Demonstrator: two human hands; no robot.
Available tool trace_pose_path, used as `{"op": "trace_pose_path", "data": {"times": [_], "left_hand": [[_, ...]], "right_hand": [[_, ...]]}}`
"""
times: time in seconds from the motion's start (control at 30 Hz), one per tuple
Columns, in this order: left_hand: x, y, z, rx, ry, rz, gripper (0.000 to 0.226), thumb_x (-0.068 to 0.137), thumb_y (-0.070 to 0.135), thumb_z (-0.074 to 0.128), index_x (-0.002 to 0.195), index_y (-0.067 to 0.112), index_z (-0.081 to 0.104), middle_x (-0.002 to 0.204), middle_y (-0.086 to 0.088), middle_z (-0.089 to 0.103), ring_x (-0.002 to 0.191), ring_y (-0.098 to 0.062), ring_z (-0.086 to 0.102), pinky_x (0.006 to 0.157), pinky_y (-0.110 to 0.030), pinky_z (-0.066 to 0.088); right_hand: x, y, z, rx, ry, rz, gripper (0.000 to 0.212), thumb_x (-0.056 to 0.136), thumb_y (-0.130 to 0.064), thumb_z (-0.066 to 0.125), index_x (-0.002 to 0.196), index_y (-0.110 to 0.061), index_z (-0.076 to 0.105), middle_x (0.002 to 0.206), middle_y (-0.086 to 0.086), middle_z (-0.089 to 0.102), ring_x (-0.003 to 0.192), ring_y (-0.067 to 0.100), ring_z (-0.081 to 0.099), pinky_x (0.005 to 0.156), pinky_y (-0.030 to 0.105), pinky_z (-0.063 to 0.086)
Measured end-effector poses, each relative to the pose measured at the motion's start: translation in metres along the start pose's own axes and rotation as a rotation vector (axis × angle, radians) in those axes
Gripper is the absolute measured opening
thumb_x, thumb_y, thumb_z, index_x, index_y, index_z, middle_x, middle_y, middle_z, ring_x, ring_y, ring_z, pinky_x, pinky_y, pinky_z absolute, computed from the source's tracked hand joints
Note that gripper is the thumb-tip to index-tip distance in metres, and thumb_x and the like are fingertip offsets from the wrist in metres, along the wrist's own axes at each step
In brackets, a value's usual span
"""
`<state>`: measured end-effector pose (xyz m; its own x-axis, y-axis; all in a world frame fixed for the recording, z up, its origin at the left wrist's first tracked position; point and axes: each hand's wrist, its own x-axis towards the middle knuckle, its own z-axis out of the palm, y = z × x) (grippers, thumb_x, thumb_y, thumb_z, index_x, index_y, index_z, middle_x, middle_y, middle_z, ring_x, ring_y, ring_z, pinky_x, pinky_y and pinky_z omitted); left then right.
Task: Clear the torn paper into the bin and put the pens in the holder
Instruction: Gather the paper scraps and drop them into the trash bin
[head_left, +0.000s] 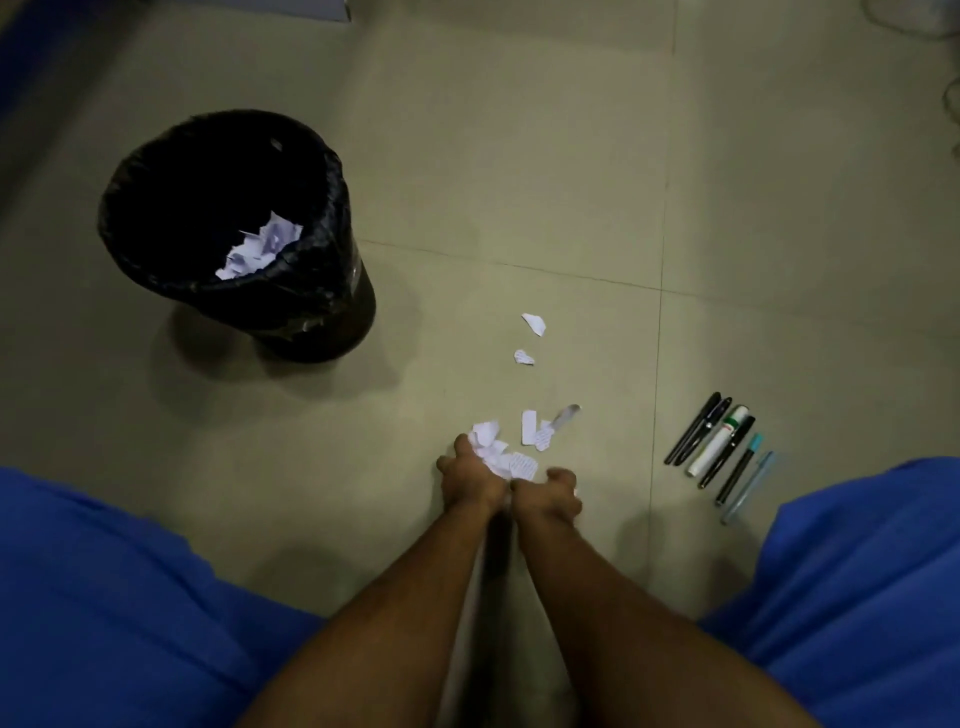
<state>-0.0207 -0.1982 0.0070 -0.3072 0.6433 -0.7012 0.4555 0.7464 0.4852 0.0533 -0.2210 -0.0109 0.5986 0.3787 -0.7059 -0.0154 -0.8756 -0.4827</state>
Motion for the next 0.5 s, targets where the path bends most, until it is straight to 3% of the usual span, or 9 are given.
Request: {"op": "trace_pose_path", "data": {"times": [0.13,0.2,0.23,0.3,0.37,0.43,0.5], "left_hand": [[0.012,0.013,-0.008,-0.016,-0.092,0.194,0.04,0.075,0.027,0.069,0.111,0.013,0.061,0.109,-0.001,0.068,0.096,-0.021,0.065,0.073,-0.019,0.043],[0.02,0.016,-0.014,0.05,-0.021,0.225,0.044,0.079,0.017,0.069,0.12,0.01,0.057,0.116,-0.008,0.063,0.102,-0.028,0.063,0.08,-0.026,0.047],[0.022,0.015,-0.015,0.125,0.024,0.208,0.048,0.081,0.012,0.066,0.127,0.01,0.052,0.123,-0.014,0.057,0.107,-0.033,0.061,0.086,-0.031,0.049],[0.02,0.014,-0.014,0.241,0.061,0.128,0.058,0.083,0.008,0.062,0.137,0.013,0.041,0.131,-0.017,0.044,0.111,-0.037,0.057,0.091,-0.036,0.048],[0.019,0.017,-0.007,0.23,0.043,0.108,0.059,0.082,0.012,0.066,0.135,0.013,0.04,0.13,-0.017,0.041,0.109,-0.038,0.057,0.089,-0.037,0.049],[0.024,0.026,0.003,0.144,0.002,0.147,0.054,0.079,0.018,0.07,0.127,0.011,0.047,0.124,-0.017,0.047,0.105,-0.037,0.059,0.086,-0.035,0.051],[0.032,0.036,0.011,0.081,-0.026,0.223,0.045,0.079,0.024,0.07,0.118,0.009,0.055,0.118,-0.017,0.058,0.101,-0.036,0.062,0.083,-0.033,0.052]], "right_hand": [[0.019,-0.026,0.004,0.168,-0.19,-0.215,0.036,0.086,-0.006,0.067,0.12,-0.012,0.057,0.116,0.013,0.065,0.107,0.029,0.064,0.09,0.031,0.053],[0.023,-0.035,-0.001,0.157,-0.14,-0.288,0.027,0.087,-0.01,0.068,0.113,-0.013,0.06,0.11,0.01,0.066,0.098,0.026,0.065,0.078,0.021,0.05],[0.024,-0.036,-0.005,0.094,-0.072,-0.326,0.027,0.085,-0.013,0.068,0.111,-0.014,0.062,0.11,0.01,0.065,0.098,0.028,0.065,0.077,0.024,0.048],[0.019,-0.031,-0.017,-0.098,0.071,-0.348,0.034,0.083,-0.016,0.065,0.118,-0.014,0.061,0.116,0.014,0.059,0.107,0.036,0.059,0.082,0.033,0.045],[0.014,-0.024,-0.021,-0.244,0.127,-0.207,0.05,0.081,-0.023,0.068,0.128,-0.018,0.053,0.126,0.015,0.051,0.117,0.039,0.051,0.089,0.038,0.044],[0.014,-0.022,-0.015,-0.238,0.089,-0.125,0.059,0.078,-0.03,0.073,0.13,-0.019,0.049,0.128,0.016,0.049,0.116,0.041,0.052,0.094,0.039,0.044],[0.022,-0.026,-0.004,-0.146,0.056,-0.199,0.055,0.077,-0.031,0.075,0.126,-0.017,0.055,0.122,0.018,0.053,0.11,0.041,0.057,0.094,0.038,0.046]]}}
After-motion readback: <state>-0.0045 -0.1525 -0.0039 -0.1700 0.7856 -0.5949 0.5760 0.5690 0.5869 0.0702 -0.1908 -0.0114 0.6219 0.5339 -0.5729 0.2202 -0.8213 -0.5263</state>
